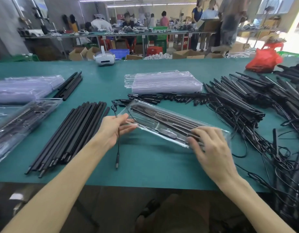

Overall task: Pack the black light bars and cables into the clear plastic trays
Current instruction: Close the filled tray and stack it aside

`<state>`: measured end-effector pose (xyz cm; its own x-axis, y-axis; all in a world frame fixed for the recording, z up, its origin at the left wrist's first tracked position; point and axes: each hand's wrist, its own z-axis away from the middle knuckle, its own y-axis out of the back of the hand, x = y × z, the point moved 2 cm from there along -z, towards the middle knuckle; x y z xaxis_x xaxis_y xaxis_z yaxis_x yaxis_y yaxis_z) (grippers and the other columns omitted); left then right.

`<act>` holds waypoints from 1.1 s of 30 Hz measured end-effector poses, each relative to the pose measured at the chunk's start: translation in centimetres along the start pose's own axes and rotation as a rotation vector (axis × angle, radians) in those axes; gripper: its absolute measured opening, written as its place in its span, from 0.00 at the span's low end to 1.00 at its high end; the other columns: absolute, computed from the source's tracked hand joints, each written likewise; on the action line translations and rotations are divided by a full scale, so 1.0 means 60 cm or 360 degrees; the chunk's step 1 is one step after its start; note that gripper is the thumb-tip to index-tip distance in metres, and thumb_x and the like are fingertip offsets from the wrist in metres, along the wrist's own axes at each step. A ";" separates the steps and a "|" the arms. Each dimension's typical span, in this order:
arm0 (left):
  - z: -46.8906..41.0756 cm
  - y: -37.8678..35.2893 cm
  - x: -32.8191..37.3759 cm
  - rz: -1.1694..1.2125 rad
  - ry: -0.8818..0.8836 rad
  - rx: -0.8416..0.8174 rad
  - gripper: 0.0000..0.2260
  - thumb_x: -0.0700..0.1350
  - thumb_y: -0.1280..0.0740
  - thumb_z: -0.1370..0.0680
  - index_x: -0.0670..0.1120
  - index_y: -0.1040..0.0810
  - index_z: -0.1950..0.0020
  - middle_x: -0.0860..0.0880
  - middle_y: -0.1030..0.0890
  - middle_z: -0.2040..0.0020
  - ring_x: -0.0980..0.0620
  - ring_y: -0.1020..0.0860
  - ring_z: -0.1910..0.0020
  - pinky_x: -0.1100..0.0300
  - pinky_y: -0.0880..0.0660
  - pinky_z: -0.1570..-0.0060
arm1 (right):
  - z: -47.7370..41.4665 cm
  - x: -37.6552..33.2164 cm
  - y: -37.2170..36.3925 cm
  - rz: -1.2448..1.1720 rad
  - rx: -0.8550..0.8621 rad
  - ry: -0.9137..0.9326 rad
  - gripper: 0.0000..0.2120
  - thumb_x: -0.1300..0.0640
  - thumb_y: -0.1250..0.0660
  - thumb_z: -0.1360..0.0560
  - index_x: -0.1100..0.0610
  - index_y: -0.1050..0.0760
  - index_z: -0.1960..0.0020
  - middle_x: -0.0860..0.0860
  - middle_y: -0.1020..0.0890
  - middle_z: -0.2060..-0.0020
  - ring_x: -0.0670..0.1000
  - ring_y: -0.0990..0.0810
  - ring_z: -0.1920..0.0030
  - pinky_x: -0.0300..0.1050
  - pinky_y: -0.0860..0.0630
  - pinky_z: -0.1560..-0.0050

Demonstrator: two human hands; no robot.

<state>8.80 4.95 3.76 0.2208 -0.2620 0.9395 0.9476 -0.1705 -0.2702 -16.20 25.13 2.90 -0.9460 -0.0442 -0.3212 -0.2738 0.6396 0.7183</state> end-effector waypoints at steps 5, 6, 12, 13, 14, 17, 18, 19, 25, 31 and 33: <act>-0.012 0.025 0.033 0.0092 -0.0052 0.0020 0.06 0.38 0.32 0.20 0.35 0.21 0.46 0.38 0.14 0.53 0.47 0.15 0.63 0.60 0.18 0.66 | -0.004 0.040 0.046 -0.0318 0.0055 -0.0763 0.30 0.44 0.33 0.21 0.58 0.35 0.25 0.54 0.31 0.31 0.51 0.37 0.30 0.46 0.38 0.32; -0.014 0.027 0.037 0.0114 -0.0048 0.0017 0.05 0.38 0.32 0.20 0.36 0.21 0.47 0.38 0.14 0.54 0.47 0.15 0.64 0.60 0.18 0.67 | -0.005 0.044 0.054 -0.0521 0.0037 -0.0958 0.35 0.44 0.31 0.23 0.57 0.39 0.22 0.53 0.33 0.30 0.50 0.35 0.31 0.46 0.36 0.32; -0.023 0.021 0.045 0.0109 -0.0016 -0.0070 0.08 0.42 0.30 0.21 0.38 0.20 0.47 0.38 0.14 0.51 0.47 0.15 0.65 0.65 0.20 0.70 | -0.011 0.022 0.087 -0.2384 -0.0432 -0.1533 0.17 0.52 0.25 0.29 0.59 0.15 0.44 0.57 0.16 0.42 0.61 0.16 0.43 0.53 0.16 0.55; -0.025 0.019 0.045 0.0125 -0.0018 -0.0071 0.09 0.44 0.29 0.21 0.38 0.20 0.48 0.38 0.14 0.50 0.48 0.15 0.65 0.65 0.21 0.72 | -0.006 0.014 0.087 -0.2435 -0.0509 -0.1547 0.13 0.53 0.25 0.29 0.58 0.14 0.48 0.58 0.15 0.44 0.62 0.15 0.45 0.52 0.16 0.56; -0.027 0.017 0.047 0.0152 -0.0023 -0.0068 0.11 0.46 0.29 0.21 0.38 0.20 0.48 0.38 0.14 0.50 0.48 0.15 0.65 0.66 0.22 0.74 | -0.002 0.008 0.085 -0.2476 -0.0550 -0.1578 0.11 0.54 0.26 0.29 0.57 0.13 0.49 0.58 0.15 0.45 0.62 0.15 0.46 0.52 0.16 0.57; -0.031 0.017 0.055 0.0230 -0.0007 -0.0112 0.20 0.55 0.27 0.26 0.38 0.22 0.49 0.40 0.14 0.51 0.49 0.14 0.62 0.66 0.23 0.74 | 0.008 -0.004 0.075 -0.2610 -0.0576 -0.1676 0.11 0.58 0.28 0.27 0.60 0.14 0.46 0.59 0.16 0.43 0.58 0.15 0.46 0.50 0.16 0.56; -0.031 0.017 0.056 0.0259 0.0011 -0.0162 0.23 0.57 0.27 0.27 0.37 0.22 0.48 0.39 0.14 0.51 0.48 0.14 0.60 0.65 0.22 0.72 | 0.010 -0.006 0.073 -0.2640 -0.0564 -0.1695 0.11 0.59 0.29 0.27 0.61 0.14 0.46 0.59 0.16 0.42 0.58 0.14 0.47 0.49 0.16 0.57; -0.030 0.016 0.056 0.0309 0.0034 -0.0220 0.25 0.57 0.28 0.27 0.35 0.22 0.47 0.39 0.14 0.50 0.47 0.14 0.57 0.64 0.20 0.69 | 0.011 -0.008 0.070 -0.2667 -0.0544 -0.1714 0.11 0.60 0.30 0.26 0.61 0.14 0.46 0.60 0.16 0.42 0.58 0.14 0.47 0.47 0.16 0.58; -0.024 0.010 0.040 0.0476 0.0124 -0.0476 0.20 0.51 0.38 0.16 0.36 0.24 0.35 0.41 0.17 0.39 0.47 0.16 0.45 0.57 0.17 0.54 | 0.000 -0.038 0.062 -0.2844 -0.0382 -0.1723 0.17 0.61 0.31 0.24 0.65 0.21 0.36 0.62 0.18 0.39 0.60 0.16 0.44 0.48 0.16 0.60; -0.023 0.003 -0.006 0.0332 0.0071 -0.0540 0.24 0.60 0.43 0.17 0.42 0.23 0.34 0.45 0.19 0.35 0.46 0.18 0.39 0.52 0.18 0.45 | -0.076 -0.082 0.076 -0.3071 -0.0332 -0.1462 0.19 0.61 0.34 0.21 0.67 0.27 0.32 0.63 0.20 0.37 0.63 0.22 0.34 0.45 0.16 0.59; -0.029 0.004 -0.015 0.0460 0.0060 -0.0552 0.25 0.60 0.43 0.17 0.41 0.23 0.34 0.43 0.19 0.34 0.45 0.20 0.36 0.49 0.20 0.41 | -0.112 -0.099 0.080 -0.3152 -0.0327 -0.1351 0.20 0.61 0.35 0.20 0.67 0.27 0.31 0.63 0.20 0.37 0.63 0.22 0.34 0.45 0.16 0.58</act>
<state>8.43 3.47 2.46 0.4502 -0.3788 0.8086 0.7137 -0.3916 -0.5808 -13.03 23.29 12.39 0.7876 -0.0705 -0.6122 -0.6015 0.1284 -0.7885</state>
